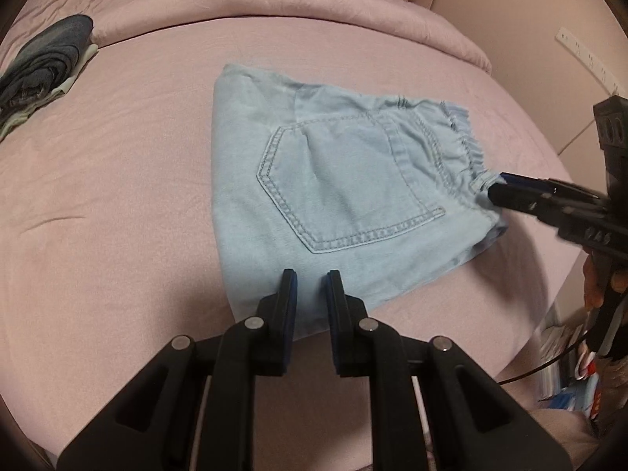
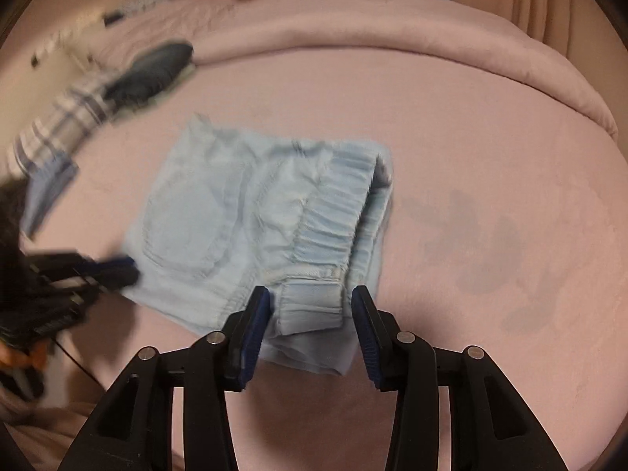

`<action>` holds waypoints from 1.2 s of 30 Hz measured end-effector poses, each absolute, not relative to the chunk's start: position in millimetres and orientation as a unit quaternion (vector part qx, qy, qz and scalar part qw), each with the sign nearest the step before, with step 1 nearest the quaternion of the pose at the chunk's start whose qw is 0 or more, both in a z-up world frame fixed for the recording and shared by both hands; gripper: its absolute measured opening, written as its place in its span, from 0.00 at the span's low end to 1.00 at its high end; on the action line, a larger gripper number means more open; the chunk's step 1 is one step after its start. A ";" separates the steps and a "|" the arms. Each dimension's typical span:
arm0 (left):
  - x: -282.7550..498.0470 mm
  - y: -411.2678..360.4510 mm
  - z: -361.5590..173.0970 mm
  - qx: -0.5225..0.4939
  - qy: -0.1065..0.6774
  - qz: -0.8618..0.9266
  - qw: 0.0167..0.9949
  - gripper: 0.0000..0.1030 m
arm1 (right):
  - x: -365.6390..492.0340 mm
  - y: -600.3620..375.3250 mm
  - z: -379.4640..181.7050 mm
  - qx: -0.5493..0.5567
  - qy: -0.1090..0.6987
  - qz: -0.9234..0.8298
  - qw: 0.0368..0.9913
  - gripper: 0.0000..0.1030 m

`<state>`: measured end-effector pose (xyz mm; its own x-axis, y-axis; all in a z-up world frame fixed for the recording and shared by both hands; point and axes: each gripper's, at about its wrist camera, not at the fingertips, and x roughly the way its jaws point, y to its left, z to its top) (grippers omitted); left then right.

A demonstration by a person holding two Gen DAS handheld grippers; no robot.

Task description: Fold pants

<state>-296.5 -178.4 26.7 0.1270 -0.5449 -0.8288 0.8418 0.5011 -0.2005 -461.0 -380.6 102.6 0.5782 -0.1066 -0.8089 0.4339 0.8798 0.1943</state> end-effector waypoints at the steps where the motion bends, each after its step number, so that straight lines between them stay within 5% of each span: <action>1: -294.9 -176.7 28.9 0.152 0.462 -0.475 0.734 0.21 | -462.8 -386.2 104.6 0.210 0.421 -0.149 0.870 0.46; 4: -282.2 -165.2 39.7 0.108 0.459 -0.474 0.744 0.43 | -468.1 -404.3 100.9 0.274 0.397 -0.154 0.862 0.64; 6: -269.2 -156.1 43.6 0.072 0.465 -0.470 0.746 0.58 | -476.1 -418.4 93.8 0.324 0.385 -0.155 0.850 0.64; 20: -209.1 -171.5 -6.0 -0.127 0.597 -0.497 0.617 0.63 | -476.2 -443.0 38.1 0.487 0.364 -0.101 0.788 0.71; 36: -208.7 -221.4 3.7 -0.063 0.575 -0.505 0.640 0.63 | -423.1 -436.9 40.7 0.423 0.376 -0.078 0.821 0.77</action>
<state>-208.7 -221.4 3.7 -0.1723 -0.7200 -0.6722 0.5740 0.4812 -0.6625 -423.1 -436.9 40.7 0.7058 0.1894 -0.6826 0.4458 0.6301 0.6358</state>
